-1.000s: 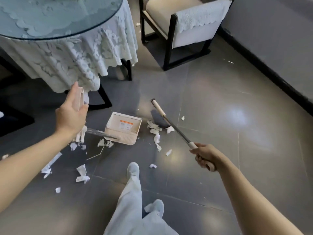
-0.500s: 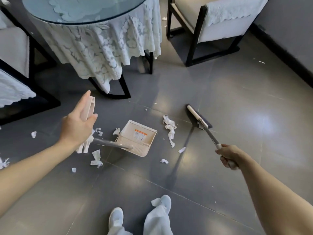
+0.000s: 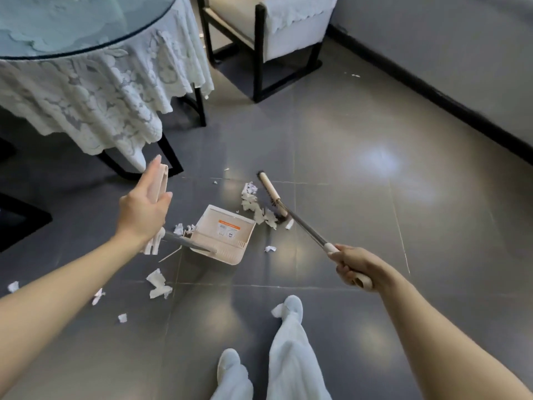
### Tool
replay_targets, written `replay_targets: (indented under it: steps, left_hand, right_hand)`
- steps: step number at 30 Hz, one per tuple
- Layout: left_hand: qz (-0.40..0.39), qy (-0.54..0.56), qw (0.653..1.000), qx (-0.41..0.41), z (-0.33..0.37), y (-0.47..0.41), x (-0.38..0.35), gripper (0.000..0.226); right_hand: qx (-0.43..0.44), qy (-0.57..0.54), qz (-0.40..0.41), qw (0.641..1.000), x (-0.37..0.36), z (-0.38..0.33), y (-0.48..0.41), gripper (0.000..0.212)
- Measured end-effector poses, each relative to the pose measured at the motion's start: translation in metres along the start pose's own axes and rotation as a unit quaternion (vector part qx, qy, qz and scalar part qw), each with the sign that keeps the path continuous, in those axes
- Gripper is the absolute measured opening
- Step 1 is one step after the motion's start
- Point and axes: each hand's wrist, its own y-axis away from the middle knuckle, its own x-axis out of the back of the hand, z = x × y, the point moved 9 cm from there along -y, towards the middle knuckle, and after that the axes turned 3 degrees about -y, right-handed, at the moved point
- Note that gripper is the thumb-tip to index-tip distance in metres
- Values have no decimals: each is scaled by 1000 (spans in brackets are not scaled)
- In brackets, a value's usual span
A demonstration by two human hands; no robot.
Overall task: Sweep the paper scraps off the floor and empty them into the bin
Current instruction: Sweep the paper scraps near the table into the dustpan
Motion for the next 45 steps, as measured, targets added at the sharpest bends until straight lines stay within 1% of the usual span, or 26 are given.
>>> replay_targets:
  steps: [4,9,14,18,20,26,30,34,37,40,45]
  left_hand:
    - [-27,12,999,-37,4,19,6,68]
    - [-50,12,996,-71,13,41,5,68]
    - [-64,5,994,-83,23,55,0,68]
    - [-70,17,994,-87,29,65,0,68]
    - [-71,20,994,-84,33,69,-1,68]
    - [-56,45,994,-78,45,89,-2,66]
    - [-39,61,995,-65,54,98,-6,67]
    - [-23,40,997,-62,58,102,-8,68]
    - [-21,27,998,-62,61,105,-11,69]
    - [-32,36,996,-71,68,103,-15,69]
    - [-46,31,995,-85,73,94,-18,68]
  right_hand:
    - [9,-84,23,996,-1,44,30,22]
    - [17,-150,80,985,16,90,62,21]
    - [20,-191,135,972,40,119,83,29]
    - [25,-213,148,965,51,128,90,19]
    - [23,-208,153,966,56,132,88,18]
    - [15,-152,137,979,50,141,67,17]
    - [6,-145,86,986,27,138,54,13]
    - [-2,-126,39,991,9,129,52,15]
    - [-7,-120,22,993,7,121,58,17]
    - [-8,-120,20,993,10,115,63,22]
    - [10,-162,39,986,11,103,69,37]
